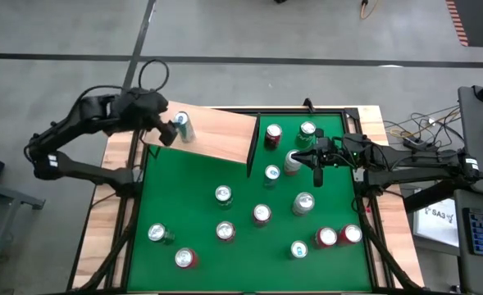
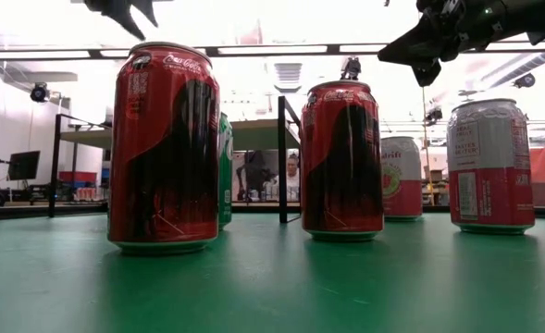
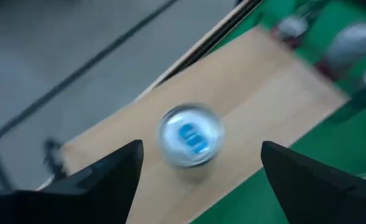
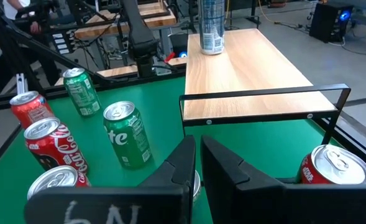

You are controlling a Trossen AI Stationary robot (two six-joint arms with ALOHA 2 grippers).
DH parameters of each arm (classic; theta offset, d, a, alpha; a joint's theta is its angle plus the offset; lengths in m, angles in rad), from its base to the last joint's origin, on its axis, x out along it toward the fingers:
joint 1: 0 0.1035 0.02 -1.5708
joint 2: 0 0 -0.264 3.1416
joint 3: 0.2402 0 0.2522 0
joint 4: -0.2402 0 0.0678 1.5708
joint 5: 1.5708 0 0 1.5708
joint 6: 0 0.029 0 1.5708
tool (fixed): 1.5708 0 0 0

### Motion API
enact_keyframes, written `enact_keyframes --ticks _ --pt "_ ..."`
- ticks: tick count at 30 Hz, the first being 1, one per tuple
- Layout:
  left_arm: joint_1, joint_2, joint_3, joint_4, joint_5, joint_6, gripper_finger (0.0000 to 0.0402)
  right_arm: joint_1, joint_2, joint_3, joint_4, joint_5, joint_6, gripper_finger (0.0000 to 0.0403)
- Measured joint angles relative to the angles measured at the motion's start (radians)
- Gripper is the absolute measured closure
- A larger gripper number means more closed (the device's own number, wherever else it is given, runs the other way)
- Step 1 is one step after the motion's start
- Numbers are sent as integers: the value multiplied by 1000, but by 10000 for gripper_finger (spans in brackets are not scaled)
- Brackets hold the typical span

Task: Place canned beverage on shelf
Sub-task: Put the blue/white soda can on the shelf

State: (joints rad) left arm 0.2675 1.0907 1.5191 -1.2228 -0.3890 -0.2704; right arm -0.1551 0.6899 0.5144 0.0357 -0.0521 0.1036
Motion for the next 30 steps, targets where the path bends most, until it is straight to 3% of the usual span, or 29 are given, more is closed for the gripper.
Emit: enact_keyframes --ticks 11,17,23,27,30 --pt "-499 -89 -190 163 -414 -95 219 0 0 0 0 0 -11 385" --pt "-705 -86 -299 224 -462 -104 288 0 0 0 0 0 -10 385" --pt "-759 -57 -459 288 -619 -147 353 0 0 0 0 0 10 385" --pt "-721 -58 -535 289 -624 -259 392 0 0 0 0 0 10 385" --pt "-689 -74 -576 289 -624 -313 398 0 0 0 -1 0 13 385"
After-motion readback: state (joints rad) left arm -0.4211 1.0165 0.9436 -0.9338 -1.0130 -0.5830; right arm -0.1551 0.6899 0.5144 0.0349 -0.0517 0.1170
